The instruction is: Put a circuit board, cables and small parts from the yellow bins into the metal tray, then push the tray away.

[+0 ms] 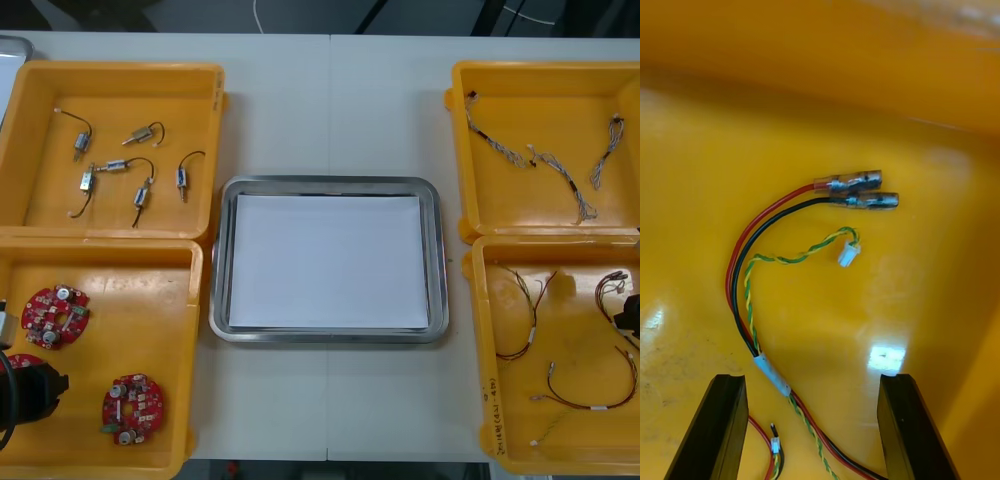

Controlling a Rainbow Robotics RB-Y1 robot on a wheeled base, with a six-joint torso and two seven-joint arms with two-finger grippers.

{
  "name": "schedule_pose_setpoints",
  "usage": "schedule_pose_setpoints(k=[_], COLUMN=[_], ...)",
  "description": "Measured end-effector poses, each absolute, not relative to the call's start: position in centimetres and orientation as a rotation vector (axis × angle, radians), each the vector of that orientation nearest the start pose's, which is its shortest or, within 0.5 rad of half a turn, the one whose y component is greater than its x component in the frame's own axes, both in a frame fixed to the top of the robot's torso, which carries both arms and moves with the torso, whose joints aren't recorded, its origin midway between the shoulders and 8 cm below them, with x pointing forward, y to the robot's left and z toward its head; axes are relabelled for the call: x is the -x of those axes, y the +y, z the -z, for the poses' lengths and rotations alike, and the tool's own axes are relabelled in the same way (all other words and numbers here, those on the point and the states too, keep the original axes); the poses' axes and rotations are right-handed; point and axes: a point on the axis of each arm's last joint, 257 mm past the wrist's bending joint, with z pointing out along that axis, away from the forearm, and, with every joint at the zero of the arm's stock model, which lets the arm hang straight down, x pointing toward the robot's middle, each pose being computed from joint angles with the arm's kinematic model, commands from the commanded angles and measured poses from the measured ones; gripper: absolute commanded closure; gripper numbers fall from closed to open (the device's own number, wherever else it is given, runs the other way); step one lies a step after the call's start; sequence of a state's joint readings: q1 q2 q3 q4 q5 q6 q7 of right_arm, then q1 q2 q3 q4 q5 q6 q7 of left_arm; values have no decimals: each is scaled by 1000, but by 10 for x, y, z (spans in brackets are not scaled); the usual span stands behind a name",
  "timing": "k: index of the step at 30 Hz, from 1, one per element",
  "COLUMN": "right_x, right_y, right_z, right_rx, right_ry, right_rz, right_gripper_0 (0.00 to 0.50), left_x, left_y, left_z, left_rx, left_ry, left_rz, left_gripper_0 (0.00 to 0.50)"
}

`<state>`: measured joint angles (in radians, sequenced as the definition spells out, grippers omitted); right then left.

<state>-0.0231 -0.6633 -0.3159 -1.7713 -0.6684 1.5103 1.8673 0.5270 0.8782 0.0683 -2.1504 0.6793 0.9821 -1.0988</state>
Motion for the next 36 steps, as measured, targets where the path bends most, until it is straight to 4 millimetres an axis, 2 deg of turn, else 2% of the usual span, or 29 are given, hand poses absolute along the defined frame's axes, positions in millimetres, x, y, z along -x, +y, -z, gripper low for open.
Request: schedule_pose_setpoints(k=[21, 22, 23, 24, 25, 26, 36], right_x=[-381, -382, -382, -382, -382, -381, -379], right_y=[-458, -458, -458, -458, -457, -457, -456], right_z=[309, 309, 310, 310, 311, 313, 320], right_rx=[209, 207, 207, 207, 206, 205, 188], right_ry=[2695, 2690, 2686, 2685, 2685, 2687, 2670], right_rz=[85, 85, 85, 84, 83, 80, 74], right_gripper_0=[0, 0, 0, 0, 0, 0, 0], left_x=[-298, -298, -299, -299, -300, -300, -298], left_y=[399, 399, 398, 398, 398, 398, 395], left_z=[339, 339, 338, 338, 338, 338, 341], left_rx=[261, 260, 259, 259, 259, 259, 252], left_ry=[2582, 2582, 2582, 2581, 2580, 2580, 2589], left_rz=[54, 55, 56, 56, 56, 56, 63], left_gripper_0=[1, 60, 188, 216, 384, 497, 500])
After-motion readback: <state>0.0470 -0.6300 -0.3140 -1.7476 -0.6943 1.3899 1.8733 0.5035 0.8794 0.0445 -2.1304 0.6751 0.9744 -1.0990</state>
